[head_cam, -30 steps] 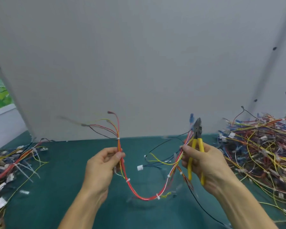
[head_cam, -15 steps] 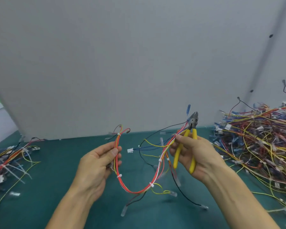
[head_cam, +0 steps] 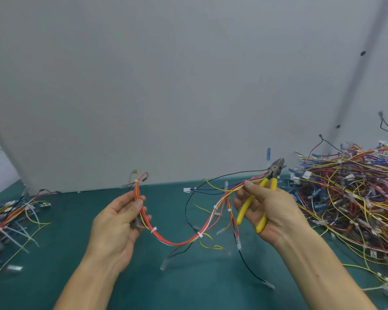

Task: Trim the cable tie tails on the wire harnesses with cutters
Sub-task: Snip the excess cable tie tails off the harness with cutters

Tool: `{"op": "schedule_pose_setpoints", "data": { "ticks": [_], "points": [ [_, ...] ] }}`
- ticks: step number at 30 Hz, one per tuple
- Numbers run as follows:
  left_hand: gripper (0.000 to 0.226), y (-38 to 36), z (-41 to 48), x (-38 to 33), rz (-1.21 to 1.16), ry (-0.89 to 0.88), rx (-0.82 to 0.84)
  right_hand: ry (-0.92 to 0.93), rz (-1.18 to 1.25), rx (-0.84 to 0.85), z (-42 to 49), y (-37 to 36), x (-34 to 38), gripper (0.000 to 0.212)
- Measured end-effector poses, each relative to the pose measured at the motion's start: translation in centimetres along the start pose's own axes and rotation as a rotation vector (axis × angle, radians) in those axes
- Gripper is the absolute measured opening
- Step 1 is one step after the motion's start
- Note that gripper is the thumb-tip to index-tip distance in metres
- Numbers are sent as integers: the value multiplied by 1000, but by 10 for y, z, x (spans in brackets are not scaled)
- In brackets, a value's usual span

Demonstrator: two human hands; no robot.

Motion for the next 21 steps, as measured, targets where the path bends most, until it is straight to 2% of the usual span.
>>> {"op": "schedule_pose_setpoints", "data": {
  "ticks": [6,12,18,21],
  "points": [
    [20,12,7,-5,-72,-21,-71,78,-1,-23,-2,0,5,18],
    [21,9,5,-7,-54,-36,-49,50,35,-29,0,2,3,15],
    [14,7,3,-9,-72,-10,-24,74,-38,9,2,3,6,20],
    [16,8,2,-9,-48,-7,-20,78,-79,46,1,1,5,14]
  ]
}}
Point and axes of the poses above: each hand's wrist, its own z-axis towards the middle knuckle, its own y-axis out of the back of the hand, x = y × z, the point moved 4 cm from there along z, towards the middle knuckle, and after that the axes turned 10 degrees about z, right-handed, at the moved point
